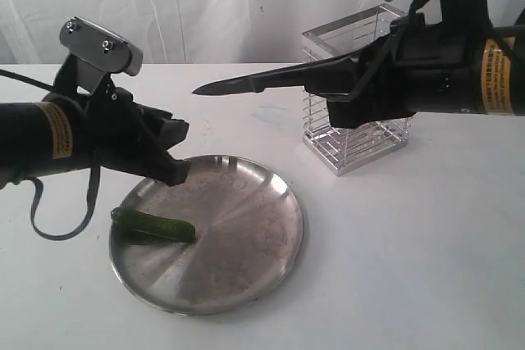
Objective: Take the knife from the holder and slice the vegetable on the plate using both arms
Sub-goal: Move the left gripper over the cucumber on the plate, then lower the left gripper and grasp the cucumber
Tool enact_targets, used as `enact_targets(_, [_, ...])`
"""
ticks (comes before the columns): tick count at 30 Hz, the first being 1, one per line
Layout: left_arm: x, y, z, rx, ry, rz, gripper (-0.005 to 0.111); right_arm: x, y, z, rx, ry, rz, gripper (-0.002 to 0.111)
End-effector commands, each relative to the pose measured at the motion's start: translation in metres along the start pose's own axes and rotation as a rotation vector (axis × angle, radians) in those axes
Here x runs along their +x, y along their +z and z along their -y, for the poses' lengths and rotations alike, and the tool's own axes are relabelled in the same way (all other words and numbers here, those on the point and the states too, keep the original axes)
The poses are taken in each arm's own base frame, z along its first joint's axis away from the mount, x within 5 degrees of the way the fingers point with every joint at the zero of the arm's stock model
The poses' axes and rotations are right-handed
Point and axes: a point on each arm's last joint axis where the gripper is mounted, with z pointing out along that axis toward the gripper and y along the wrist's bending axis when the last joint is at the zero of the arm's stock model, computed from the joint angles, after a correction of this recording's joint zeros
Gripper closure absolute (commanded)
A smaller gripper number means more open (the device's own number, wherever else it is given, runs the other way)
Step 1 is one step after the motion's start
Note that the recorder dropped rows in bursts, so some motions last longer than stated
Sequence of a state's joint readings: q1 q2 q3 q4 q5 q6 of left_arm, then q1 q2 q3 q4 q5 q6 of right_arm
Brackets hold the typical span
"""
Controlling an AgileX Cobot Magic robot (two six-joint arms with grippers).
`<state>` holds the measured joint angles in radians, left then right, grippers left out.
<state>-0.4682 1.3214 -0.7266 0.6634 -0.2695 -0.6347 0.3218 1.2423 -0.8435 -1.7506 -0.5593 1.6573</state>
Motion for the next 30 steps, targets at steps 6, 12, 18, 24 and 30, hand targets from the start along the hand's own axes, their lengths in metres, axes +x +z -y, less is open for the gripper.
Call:
enact_targets(6, [0.025, -0.013, 0.007, -0.094, 0.382, -0.263, 0.047, -0.004, -0.003, 0.001, 0.024, 0.011, 0.018, 0.108])
enact_targets(12, [0.046, 0.0, 0.011, -0.097, 0.494, -0.442, 0.052, -0.004, -0.003, -0.001, 0.012, 0.014, 0.017, 0.108])
enact_targets(18, [0.047, 0.013, 0.007, -0.078, 0.599, -0.65, 0.067, -0.003, -0.003, -0.001, 0.002, 0.021, 0.016, 0.108])
enact_targets(24, [0.033, 0.025, 0.021, 0.174, 0.766, -0.72, 0.062, -0.003, -0.003, -0.001, 0.002, 0.021, 0.016, 0.108])
enact_targets(30, [0.037, 0.038, 0.021, 0.38, 1.117, -0.83, 0.055, -0.003, -0.003, -0.001, 0.002, 0.021, 0.016, 0.108])
